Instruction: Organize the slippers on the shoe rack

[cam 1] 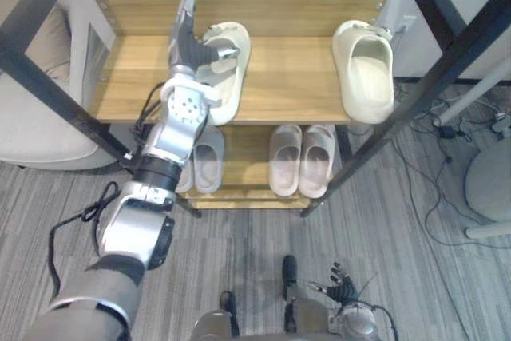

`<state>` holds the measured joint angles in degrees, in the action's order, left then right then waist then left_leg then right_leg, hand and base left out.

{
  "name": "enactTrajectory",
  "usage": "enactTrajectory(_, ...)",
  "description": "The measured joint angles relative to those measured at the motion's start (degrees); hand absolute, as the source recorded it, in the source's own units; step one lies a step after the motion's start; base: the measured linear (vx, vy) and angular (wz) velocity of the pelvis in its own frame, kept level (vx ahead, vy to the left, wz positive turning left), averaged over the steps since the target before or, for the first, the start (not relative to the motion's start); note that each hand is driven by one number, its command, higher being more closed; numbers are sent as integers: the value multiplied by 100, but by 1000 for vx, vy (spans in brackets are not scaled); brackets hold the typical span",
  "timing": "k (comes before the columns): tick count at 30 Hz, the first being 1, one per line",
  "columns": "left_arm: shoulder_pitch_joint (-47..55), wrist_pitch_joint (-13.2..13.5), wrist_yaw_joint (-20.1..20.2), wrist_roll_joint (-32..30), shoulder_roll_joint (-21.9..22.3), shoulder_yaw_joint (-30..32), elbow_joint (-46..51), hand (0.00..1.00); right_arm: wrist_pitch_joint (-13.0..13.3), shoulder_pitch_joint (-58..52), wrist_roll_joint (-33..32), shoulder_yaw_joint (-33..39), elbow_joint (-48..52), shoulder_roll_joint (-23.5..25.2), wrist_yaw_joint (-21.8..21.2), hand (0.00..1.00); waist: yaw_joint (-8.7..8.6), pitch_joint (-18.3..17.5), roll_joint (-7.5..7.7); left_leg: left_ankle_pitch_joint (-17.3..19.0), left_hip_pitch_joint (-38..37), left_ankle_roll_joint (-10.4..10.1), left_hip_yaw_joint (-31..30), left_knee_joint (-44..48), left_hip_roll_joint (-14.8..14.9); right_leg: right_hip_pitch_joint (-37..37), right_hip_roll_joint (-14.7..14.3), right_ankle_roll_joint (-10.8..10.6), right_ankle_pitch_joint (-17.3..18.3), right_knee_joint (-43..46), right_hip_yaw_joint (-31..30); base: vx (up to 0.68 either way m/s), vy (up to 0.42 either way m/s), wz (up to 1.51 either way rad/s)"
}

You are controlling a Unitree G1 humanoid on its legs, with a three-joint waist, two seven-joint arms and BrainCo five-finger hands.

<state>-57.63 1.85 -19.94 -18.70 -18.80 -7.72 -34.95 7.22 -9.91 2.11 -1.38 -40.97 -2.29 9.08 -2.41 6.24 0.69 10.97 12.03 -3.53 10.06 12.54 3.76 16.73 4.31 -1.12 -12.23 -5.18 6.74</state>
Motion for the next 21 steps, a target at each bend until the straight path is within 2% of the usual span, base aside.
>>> enactTrajectory(8,-121,3,8,-264,-11,1,-60,0,1,44,0,-89,32,-3,6,0,32,72,-1,78,102,4,34,147,29,48,-17,0,-8,0,-63,2,11,-2)
enactTrajectory(21,-192,44,-27,-126,-14,119,-45,0,0,38,1,-161,181,8,2,0,109,159,7,106,206,-9,24,260,60,100,-34,0,-39,1,-62,8,17,-1)
